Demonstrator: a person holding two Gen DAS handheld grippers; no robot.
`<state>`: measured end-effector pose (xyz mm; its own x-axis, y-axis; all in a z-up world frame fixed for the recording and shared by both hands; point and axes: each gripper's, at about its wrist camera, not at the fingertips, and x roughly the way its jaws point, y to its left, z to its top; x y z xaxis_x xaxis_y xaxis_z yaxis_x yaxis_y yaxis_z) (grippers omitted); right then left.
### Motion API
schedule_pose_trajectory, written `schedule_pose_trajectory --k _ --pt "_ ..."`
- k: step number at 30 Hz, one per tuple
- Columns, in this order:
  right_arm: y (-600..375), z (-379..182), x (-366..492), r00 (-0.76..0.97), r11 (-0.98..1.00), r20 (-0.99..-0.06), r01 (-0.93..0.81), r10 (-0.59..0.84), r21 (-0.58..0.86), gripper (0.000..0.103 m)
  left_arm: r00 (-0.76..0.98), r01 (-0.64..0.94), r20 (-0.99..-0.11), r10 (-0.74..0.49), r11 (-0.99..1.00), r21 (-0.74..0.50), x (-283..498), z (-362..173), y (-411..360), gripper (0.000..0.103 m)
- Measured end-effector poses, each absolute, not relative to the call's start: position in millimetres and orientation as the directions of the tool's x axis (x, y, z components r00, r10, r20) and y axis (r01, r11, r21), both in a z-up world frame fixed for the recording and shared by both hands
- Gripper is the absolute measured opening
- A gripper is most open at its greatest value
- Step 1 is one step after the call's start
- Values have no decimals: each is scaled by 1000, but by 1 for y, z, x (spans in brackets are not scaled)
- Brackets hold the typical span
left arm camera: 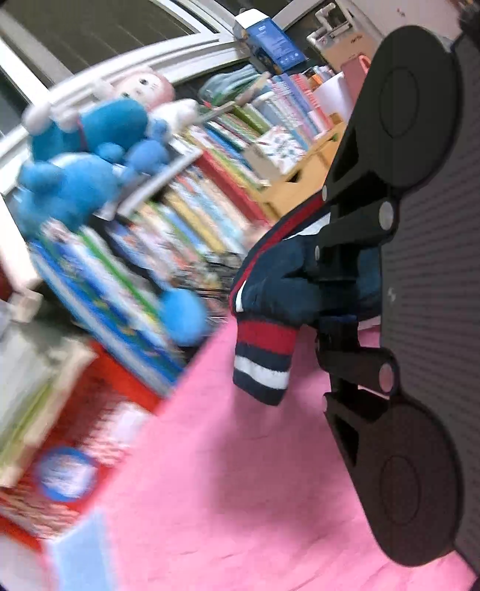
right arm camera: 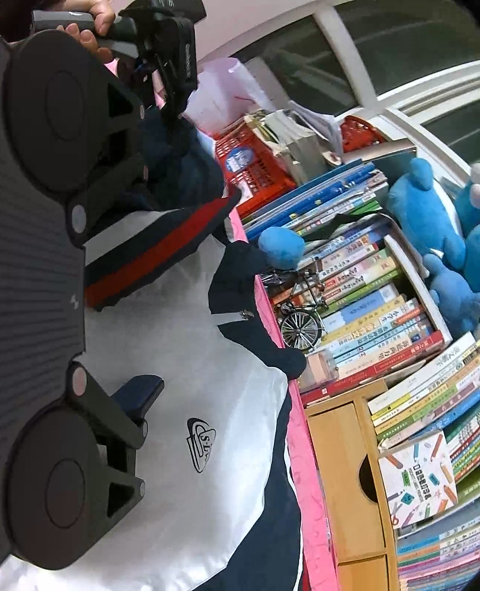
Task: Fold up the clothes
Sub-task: 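Carry the held sleeve with the left gripper away from the jacket body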
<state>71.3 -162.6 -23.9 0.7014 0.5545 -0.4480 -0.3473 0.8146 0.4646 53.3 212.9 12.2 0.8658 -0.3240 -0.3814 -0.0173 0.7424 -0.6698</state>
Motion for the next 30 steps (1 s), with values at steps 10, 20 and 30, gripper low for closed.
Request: schedule_pose_trajectory --k 10,20,30 --pt "-172 -22 66 701 760 -369 -385 610 524 103 926 -208 -374 55 899 -385 44 92 316 14" --pt "-168 -26 72 693 786 -422 -357 585 505 103 816 -513 -444 371 818 -259 22 60 420 14" --pt "-167 -29 75 680 785 -437 -353 589 509 103 741 -581 -356 569 810 86 12 46 440 15"
